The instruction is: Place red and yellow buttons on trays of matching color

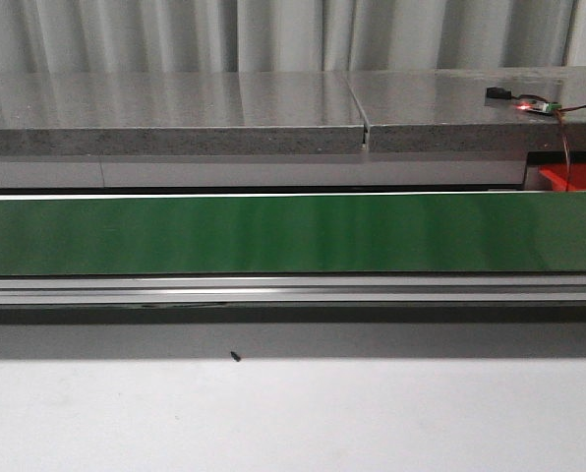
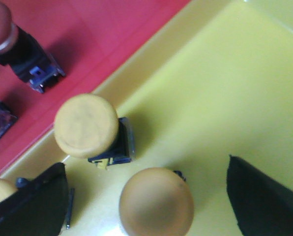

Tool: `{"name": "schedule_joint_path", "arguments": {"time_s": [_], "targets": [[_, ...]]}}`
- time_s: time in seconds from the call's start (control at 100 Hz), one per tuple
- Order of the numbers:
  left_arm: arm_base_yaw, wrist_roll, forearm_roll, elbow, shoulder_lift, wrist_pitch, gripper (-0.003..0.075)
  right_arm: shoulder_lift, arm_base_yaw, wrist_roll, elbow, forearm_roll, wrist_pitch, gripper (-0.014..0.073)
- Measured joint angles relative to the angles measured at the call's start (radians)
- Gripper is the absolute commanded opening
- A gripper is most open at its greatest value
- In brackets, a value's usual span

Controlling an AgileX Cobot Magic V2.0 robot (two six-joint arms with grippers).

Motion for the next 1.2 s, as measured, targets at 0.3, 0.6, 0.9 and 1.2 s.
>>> {"name": "schedule_joint_path", "arguments": {"time_s": [0.3,0.6,0.9,1.2], "targets": [[0.0,0.0,0.0,0.0,0.0,0.0,-0.0019,-0.232,0.14,-0.055,0.0,-0.107,0.062,0.0508],[0.0,0.0,0.0,0.0,0.0,0.0,-0.0019,-0.349,0.361,-0.092,0.0,-0.117,0.235,-0.0069],[0.0,0.0,0.0,0.0,0.0,0.0,-0.0019,-0.453,0.536,-0.114,0.002,-0.112,0.309,-0.0062],[0.0,0.0,0.0,0.0,0.0,0.0,-0.0019,-0.577,0.598,-0.2,0.004,-0.02,0.366,-0.0062]]}}
